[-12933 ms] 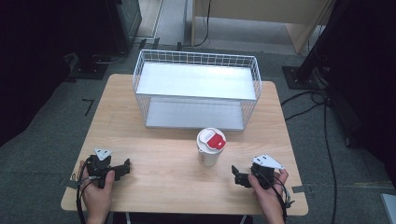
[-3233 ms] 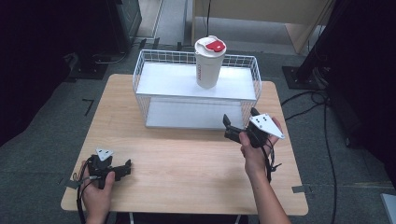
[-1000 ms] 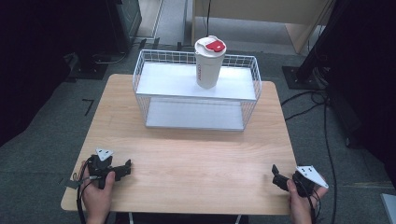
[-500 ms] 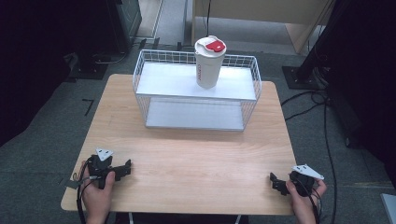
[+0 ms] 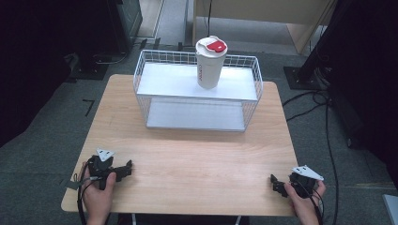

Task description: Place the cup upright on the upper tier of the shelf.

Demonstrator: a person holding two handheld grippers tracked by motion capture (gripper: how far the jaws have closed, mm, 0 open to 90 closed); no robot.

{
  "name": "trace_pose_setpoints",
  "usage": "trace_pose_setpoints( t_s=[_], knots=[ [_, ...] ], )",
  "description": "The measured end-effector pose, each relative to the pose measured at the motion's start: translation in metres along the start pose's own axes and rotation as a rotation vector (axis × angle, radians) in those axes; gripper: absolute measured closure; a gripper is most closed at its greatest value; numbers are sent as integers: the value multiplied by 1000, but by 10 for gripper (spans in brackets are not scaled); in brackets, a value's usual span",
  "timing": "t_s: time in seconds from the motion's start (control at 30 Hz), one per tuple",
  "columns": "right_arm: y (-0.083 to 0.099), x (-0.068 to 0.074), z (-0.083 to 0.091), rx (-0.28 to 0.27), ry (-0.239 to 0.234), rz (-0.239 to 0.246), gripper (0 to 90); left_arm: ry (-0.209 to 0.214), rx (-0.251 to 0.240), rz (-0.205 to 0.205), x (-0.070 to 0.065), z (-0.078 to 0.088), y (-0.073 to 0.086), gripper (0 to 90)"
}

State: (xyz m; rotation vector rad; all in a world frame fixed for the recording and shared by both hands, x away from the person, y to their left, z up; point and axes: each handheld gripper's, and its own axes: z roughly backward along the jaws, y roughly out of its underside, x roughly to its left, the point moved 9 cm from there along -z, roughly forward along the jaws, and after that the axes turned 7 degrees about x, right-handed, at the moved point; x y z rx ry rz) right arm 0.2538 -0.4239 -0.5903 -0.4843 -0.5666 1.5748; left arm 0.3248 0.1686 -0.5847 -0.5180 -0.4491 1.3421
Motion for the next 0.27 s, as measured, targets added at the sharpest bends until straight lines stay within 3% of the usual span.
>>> trace_pose_setpoints(
  t_s=[0.27],
  knots=[
    [0,0,0,1,-1,3,0,0,0,-1,0,0,0,0]
  ],
)
